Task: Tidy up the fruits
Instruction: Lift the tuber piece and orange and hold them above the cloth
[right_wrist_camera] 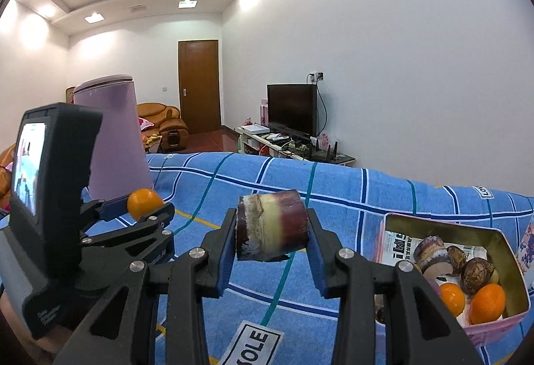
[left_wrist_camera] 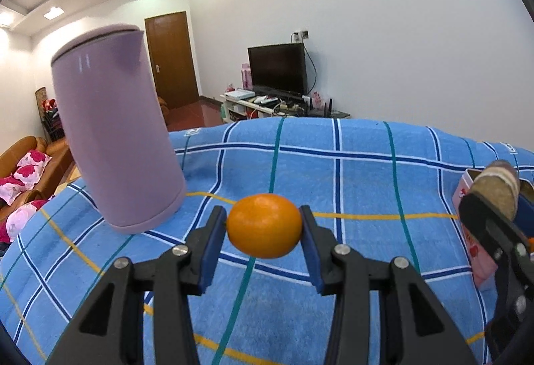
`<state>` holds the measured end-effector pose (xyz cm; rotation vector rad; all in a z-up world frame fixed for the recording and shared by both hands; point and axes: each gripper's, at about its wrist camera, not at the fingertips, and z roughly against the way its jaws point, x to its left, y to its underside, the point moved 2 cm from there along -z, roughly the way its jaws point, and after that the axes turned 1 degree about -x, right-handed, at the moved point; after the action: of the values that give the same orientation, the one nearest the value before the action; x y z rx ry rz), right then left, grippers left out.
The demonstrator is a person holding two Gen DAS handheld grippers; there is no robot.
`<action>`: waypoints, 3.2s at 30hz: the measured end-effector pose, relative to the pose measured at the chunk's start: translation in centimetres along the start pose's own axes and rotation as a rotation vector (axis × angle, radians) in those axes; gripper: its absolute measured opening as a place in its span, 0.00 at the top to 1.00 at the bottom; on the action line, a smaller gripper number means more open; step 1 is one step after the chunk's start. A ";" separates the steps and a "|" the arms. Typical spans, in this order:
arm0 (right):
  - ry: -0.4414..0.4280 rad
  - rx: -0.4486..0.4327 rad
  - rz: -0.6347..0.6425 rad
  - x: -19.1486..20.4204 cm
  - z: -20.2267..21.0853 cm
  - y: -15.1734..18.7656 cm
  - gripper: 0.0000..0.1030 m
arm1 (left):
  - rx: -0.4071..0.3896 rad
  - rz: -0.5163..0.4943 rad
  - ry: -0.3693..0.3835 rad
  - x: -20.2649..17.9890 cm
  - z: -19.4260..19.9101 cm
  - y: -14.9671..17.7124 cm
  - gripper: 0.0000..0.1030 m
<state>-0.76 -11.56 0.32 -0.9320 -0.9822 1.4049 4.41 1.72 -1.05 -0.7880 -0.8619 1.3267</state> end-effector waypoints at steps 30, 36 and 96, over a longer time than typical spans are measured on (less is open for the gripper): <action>0.012 0.007 -0.021 0.0 1.9 0.3 0.61 | -0.023 0.015 0.012 -0.2 2.4 0.9 0.56; 0.012 0.006 -0.022 0.0 1.8 0.3 0.61 | -0.026 0.012 0.015 -0.3 2.7 1.0 0.56; 0.035 0.019 -0.042 -1.6 3.4 0.9 0.61 | -0.031 -0.036 0.042 -2.8 4.8 1.9 0.56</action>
<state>-4.21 -13.38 0.66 -0.9149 -0.9556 1.3564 -0.80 -0.90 -0.63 -0.8178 -0.8612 1.2635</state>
